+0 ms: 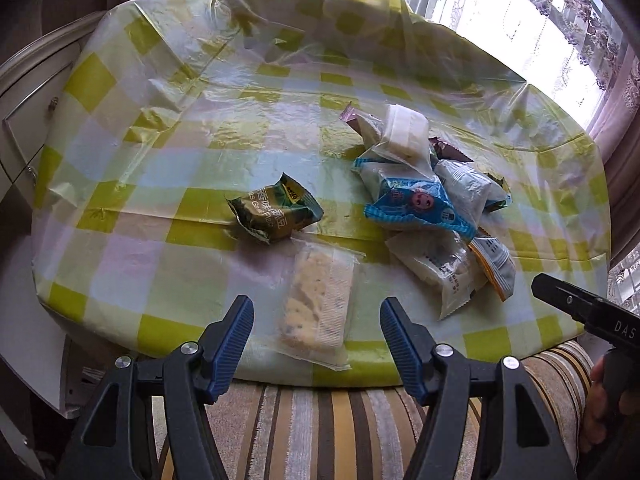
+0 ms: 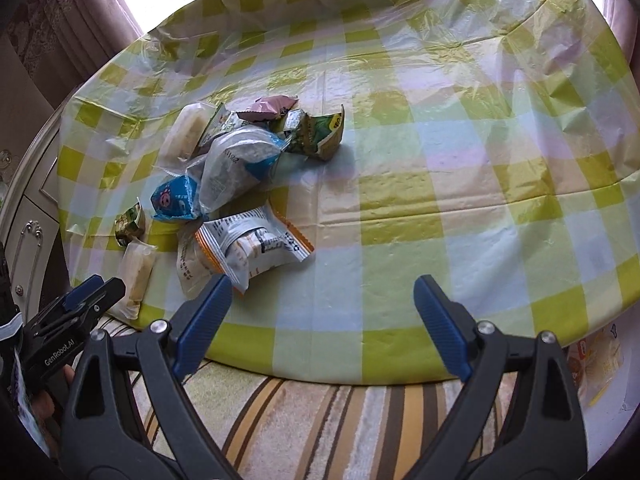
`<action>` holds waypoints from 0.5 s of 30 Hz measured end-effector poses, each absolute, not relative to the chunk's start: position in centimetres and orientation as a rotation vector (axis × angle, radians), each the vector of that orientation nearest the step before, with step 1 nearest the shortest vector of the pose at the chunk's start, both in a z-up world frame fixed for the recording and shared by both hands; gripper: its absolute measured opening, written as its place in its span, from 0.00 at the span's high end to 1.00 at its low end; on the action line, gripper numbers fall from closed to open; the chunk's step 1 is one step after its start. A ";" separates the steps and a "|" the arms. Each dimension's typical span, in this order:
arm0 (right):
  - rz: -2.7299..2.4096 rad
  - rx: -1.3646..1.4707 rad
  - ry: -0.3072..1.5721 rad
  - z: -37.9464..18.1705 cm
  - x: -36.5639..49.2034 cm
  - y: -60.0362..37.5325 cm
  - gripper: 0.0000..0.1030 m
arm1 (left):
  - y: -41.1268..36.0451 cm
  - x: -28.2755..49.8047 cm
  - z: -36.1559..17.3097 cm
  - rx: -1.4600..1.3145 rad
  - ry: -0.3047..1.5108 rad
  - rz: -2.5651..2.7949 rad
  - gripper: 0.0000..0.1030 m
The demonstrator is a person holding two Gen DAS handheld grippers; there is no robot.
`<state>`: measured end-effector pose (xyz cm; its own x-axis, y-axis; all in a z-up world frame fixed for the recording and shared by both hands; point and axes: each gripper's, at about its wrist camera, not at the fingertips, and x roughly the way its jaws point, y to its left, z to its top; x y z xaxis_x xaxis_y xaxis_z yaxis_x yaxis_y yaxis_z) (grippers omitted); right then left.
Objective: Organize snacks
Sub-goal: 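Move the right gripper back to the snack pile on the table, then grasp the silver-white snack packet with the right gripper while left gripper grasps cracker bag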
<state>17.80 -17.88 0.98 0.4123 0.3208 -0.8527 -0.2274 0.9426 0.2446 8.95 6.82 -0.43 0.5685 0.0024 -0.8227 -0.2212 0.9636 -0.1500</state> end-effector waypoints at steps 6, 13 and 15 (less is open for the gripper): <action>0.395 0.014 1.103 0.3 19.2 -15.1 0.09 | 6.7 9.8 -1.3 -0.238 0.988 0.132 0.35; 0.453 -0.044 1.119 -0.5 20.8 -13.2 0.10 | 7.1 10.5 -2.2 -0.250 0.998 0.133 0.50; 0.455 -0.044 1.128 -0.8 21.4 -13.0 0.11 | 7.0 10.6 -2.2 -0.240 0.995 0.131 0.52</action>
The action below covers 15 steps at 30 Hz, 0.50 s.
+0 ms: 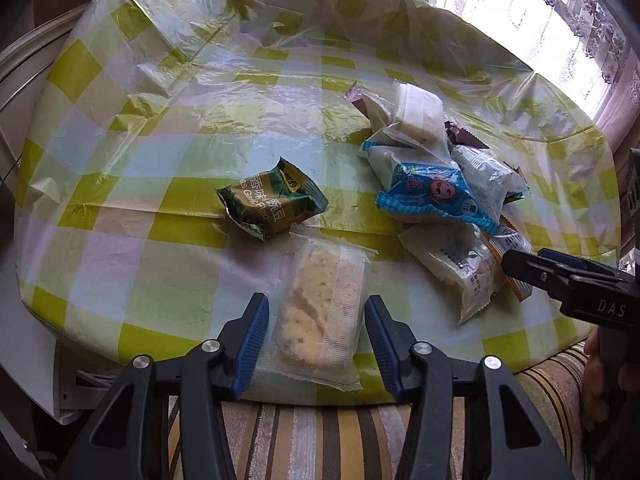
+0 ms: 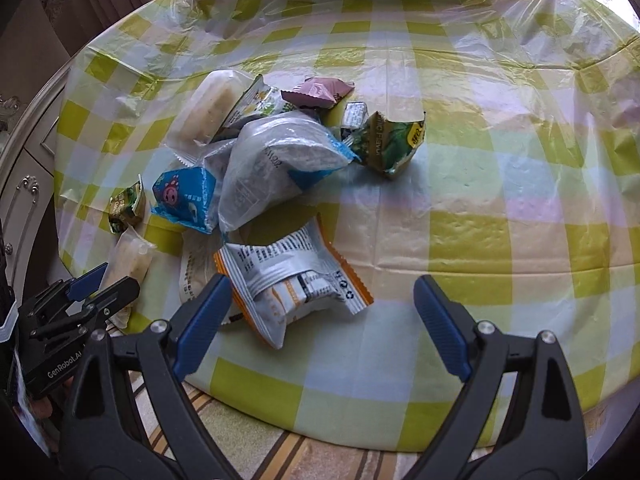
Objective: Organize snacks
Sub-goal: 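Grasp the silver-white snack packet with the right gripper while left gripper grasps cracker bag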
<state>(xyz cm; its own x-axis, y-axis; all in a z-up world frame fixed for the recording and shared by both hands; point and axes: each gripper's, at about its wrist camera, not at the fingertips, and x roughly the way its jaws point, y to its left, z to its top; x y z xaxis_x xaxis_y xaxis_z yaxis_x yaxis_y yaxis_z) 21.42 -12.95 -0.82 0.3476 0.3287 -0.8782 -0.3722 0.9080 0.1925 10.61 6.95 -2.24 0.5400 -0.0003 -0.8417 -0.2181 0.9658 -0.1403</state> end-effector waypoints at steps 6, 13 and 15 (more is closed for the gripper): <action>0.457 -0.069 1.126 -1.3 21.9 -12.5 0.18 | 6.6 10.8 -2.3 -0.218 0.980 0.141 0.62; 0.413 -0.103 1.100 -1.2 21.7 -12.7 0.41 | 6.5 10.7 -2.3 -0.215 0.968 0.136 0.65; 0.409 -0.114 1.092 -1.2 21.7 -12.6 0.45 | 6.5 10.6 -2.2 -0.212 0.965 0.134 0.65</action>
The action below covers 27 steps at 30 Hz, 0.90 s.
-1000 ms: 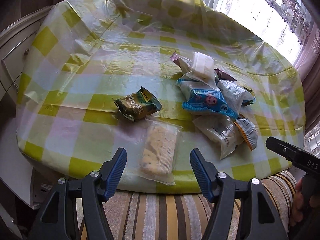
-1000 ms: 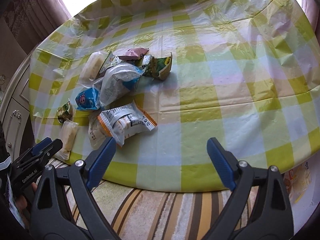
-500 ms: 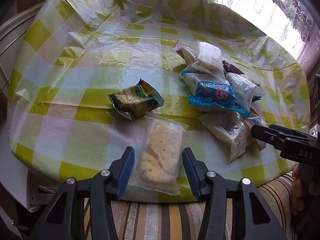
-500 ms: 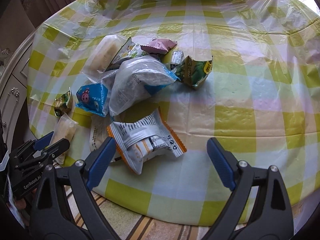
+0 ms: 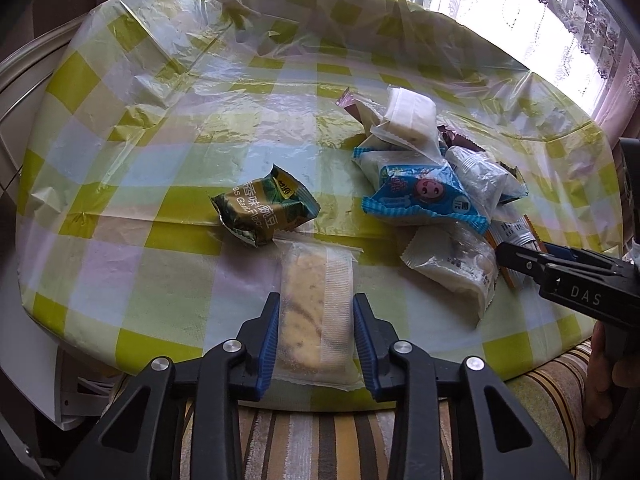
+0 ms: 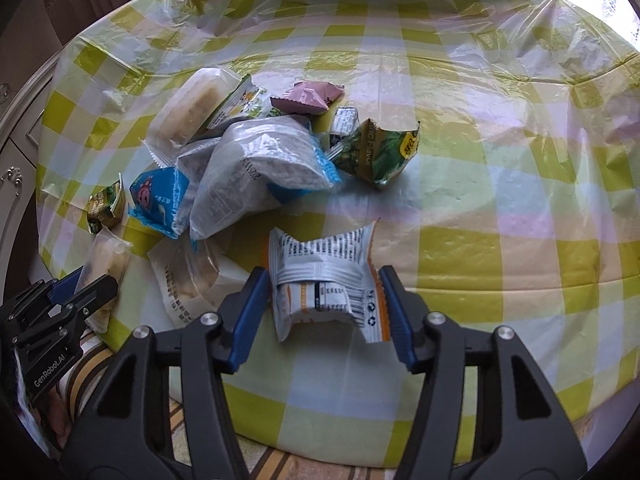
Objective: Organize snacks
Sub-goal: 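Grasp the silver-white snack packet with the right gripper while left gripper grasps cracker bag, then carry the silver-white packet into the white box and open the right gripper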
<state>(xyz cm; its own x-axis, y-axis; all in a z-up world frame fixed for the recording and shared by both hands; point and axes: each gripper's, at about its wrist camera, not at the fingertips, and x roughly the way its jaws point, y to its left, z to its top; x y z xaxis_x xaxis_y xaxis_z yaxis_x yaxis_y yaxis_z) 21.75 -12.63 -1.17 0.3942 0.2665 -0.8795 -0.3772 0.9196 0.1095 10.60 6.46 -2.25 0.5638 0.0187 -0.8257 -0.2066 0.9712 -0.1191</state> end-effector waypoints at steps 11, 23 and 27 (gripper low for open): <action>0.395 -0.126 1.067 -0.8 20.8 -12.9 0.58 | 5.8 10.2 -1.7 -0.182 0.948 0.144 0.66; 0.380 -0.056 1.019 1.1 19.0 -15.7 0.58 | 3.3 8.9 0.9 -0.091 0.898 0.170 0.66; 0.377 -0.031 1.010 1.6 18.5 -16.7 0.58 | 1.9 8.7 1.7 -0.073 0.887 0.156 0.66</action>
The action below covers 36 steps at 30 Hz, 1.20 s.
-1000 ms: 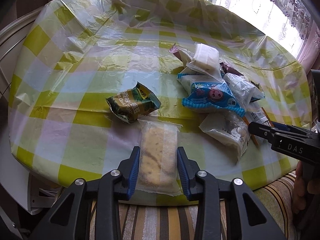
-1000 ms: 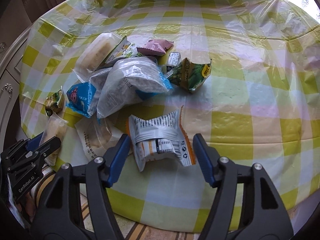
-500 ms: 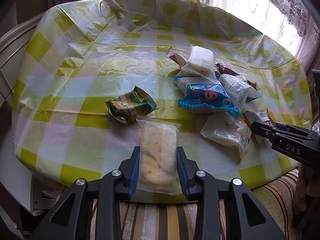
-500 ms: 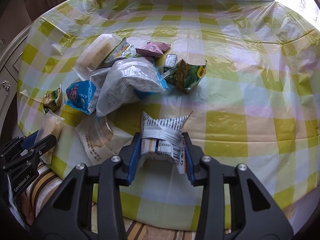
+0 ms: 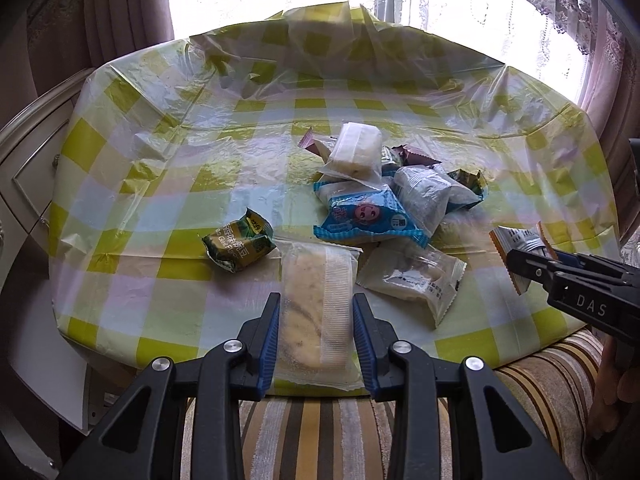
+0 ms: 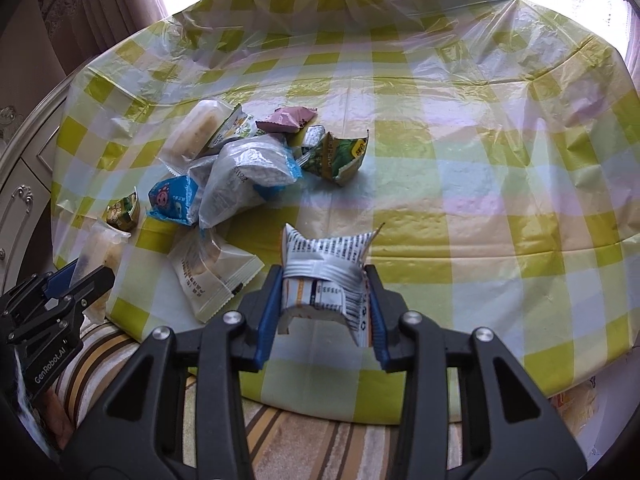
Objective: Organize snacks
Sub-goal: 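Carry the silver-white packet into the white box and open the right gripper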
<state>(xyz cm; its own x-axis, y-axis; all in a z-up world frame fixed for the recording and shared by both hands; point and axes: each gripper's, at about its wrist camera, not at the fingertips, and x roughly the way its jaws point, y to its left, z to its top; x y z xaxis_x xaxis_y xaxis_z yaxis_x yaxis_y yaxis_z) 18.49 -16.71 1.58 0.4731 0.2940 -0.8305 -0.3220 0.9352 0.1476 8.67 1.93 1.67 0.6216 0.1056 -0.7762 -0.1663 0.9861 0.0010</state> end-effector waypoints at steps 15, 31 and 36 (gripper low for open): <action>0.336 0.067 0.995 3.5 16.3 -23.3 0.58 | -6.0 9.6 4.1 -0.046 0.862 -0.055 0.66; 0.143 0.126 0.984 3.5 13.7 -35.0 0.58 | -17.2 11.1 5.0 0.011 0.873 -0.343 0.66; 0.064 0.140 0.987 3.0 13.1 -38.6 0.58 | -20.9 11.5 4.6 0.031 0.904 -0.451 0.66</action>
<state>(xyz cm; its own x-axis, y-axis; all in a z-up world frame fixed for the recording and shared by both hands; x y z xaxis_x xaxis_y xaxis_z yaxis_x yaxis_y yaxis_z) 13.08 -38.64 2.98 0.5499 0.1176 -0.8269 0.0094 0.9891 0.1469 11.50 -20.87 4.65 0.5317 -0.3655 -0.7640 0.3912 0.9061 -0.1612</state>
